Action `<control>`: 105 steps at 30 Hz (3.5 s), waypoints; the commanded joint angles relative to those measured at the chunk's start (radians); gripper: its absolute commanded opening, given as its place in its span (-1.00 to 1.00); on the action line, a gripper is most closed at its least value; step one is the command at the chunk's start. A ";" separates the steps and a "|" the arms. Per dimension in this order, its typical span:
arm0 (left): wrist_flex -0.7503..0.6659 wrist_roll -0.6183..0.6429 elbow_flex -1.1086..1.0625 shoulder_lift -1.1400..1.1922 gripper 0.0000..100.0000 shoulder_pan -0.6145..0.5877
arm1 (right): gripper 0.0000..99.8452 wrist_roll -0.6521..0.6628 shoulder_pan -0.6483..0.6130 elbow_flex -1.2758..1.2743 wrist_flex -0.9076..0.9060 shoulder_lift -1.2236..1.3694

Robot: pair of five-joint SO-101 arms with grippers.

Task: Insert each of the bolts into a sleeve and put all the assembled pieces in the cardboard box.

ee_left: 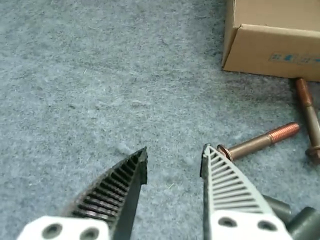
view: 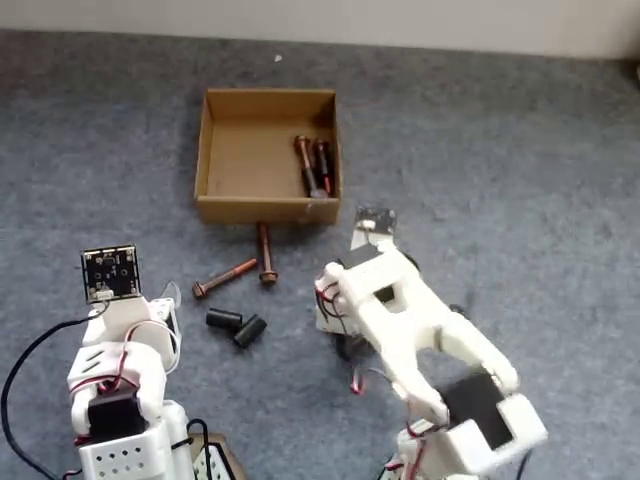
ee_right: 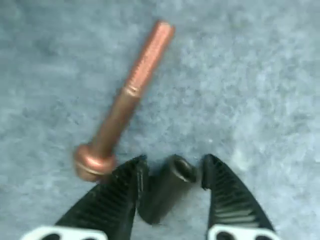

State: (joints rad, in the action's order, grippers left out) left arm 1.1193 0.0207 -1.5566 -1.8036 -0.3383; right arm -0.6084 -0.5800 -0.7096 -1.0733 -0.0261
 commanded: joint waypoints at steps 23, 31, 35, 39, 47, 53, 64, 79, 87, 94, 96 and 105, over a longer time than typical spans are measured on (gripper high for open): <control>0.006 -0.006 0.001 -0.008 -0.61 -0.010 | -0.99 0.569 0.084 0.021 -0.027 -0.262; 0.006 -0.006 0.001 -0.008 -0.61 -0.010 | -0.72 0.657 0.088 0.022 -0.027 -0.130; 0.006 -0.006 0.001 -0.008 -0.61 -0.010 | -0.65 0.657 0.088 0.022 -0.027 -0.110; 0.006 -0.006 0.001 -0.008 -0.61 -0.010 | -0.65 0.657 0.088 0.021 -0.035 -0.110; 0.006 -0.006 0.001 -0.008 -0.61 -0.010 | -0.65 0.582 0.090 0.010 -0.028 -0.099; 0.006 -0.006 0.001 -0.008 -0.61 -0.010 | -0.79 0.586 0.087 -0.041 -0.025 -0.097; 0.006 -0.006 -0.001 -0.008 -0.61 -0.007 | -0.99 0.582 0.101 -0.031 -0.133 -0.182; 0.014 -0.086 0.062 -0.002 -0.60 0.044 | -0.99 0.334 0.274 -0.332 0.317 -0.682; 0.141 -0.147 0.252 0.013 -0.60 0.166 | -0.99 0.201 0.455 -0.447 0.510 -0.705; 0.157 -0.155 0.513 0.383 -0.60 0.289 | -0.99 0.112 0.601 -0.450 0.587 -0.705; 0.157 -0.155 0.593 0.530 -0.60 0.328 | -0.99 0.092 0.641 -0.450 0.610 -0.705; 0.147 -0.155 0.808 1.018 -0.60 0.519 | -0.99 0.064 0.708 -0.452 0.648 -0.702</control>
State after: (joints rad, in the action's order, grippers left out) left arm 1.2727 -0.1250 -0.8523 -0.9521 0.1235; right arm -0.5332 0.1135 -1.1653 -0.4488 -0.6920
